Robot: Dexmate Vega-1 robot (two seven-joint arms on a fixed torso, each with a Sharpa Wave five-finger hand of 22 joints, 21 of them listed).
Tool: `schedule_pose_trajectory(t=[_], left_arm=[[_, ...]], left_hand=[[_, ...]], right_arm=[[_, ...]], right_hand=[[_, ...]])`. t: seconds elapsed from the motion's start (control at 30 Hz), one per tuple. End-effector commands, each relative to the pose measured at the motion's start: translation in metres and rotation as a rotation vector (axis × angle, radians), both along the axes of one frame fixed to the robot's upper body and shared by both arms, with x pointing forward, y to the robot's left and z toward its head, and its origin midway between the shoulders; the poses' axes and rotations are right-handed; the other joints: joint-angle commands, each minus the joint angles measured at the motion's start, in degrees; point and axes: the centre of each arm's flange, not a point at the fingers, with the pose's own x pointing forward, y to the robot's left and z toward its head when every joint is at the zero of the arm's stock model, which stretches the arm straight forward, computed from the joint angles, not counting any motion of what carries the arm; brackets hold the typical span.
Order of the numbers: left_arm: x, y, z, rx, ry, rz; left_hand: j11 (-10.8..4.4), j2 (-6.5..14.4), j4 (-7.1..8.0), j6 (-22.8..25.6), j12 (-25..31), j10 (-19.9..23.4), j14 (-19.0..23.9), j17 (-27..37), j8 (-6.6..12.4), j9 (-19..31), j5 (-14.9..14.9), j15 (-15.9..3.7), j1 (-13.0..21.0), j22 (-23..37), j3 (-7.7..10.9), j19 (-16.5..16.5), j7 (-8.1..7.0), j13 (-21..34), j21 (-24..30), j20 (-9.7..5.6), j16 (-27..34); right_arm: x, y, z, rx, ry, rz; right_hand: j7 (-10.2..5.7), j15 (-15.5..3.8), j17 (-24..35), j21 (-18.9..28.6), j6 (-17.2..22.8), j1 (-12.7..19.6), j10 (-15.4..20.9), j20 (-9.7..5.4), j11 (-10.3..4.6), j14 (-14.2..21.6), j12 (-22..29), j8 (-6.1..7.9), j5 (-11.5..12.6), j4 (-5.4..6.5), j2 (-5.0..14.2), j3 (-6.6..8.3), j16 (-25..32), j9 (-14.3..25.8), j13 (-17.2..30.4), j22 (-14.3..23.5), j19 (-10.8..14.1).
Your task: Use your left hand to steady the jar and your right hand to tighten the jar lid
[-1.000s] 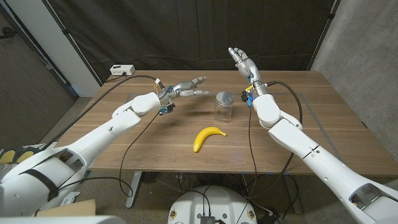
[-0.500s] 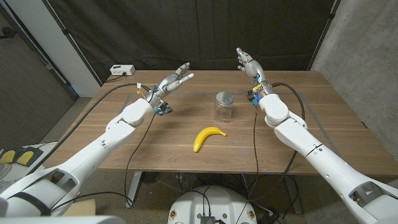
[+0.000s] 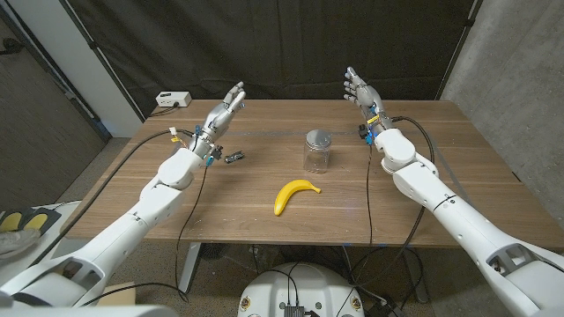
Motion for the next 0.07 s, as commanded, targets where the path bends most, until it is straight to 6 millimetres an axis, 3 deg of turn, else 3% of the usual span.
schedule_pose_trajectory(t=[0.03, 0.07], left_arm=[[0.0106, 0.0380, -0.0225, -0.115, 0.069, -0.012], [0.0109, 0.0400, -0.0235, -0.131, 0.072, -0.013]], left_hand=[[0.69, 0.49, 0.86, -0.17, 0.15, -2.25, -4.76, -0.01, -0.15, 0.16, -0.25, -0.35, -1.16, 0.06, -0.06, -6.54, -0.07, -0.12, 0.21, 0.03, 0.00], [0.82, 0.75, 1.06, -0.83, -0.06, -2.74, -5.41, -0.03, -0.48, 0.15, -0.30, 0.04, -1.61, 0.06, -0.01, -6.82, -0.01, -0.19, 0.13, -0.03, -0.24]], right_arm=[[0.0055, 0.0058, 0.0078, 0.057, 0.023, -0.058], [0.0053, 0.0089, 0.0139, 0.070, 0.008, -0.044]], right_hand=[[-0.86, -0.38, 0.08, 0.51, -0.74, 0.20, -0.74, 0.14, -0.63, 0.56, -0.48, -0.63, 0.32, -0.07, 0.98, 0.61, 0.21, 0.15, 0.18, 0.19, 1.42], [-0.92, -0.39, 0.08, 0.52, -0.81, 0.24, -1.04, 0.15, -0.71, 0.60, -0.63, -0.70, 0.33, -0.10, 1.06, 0.65, 0.20, 0.15, 0.18, 0.19, 1.56]])
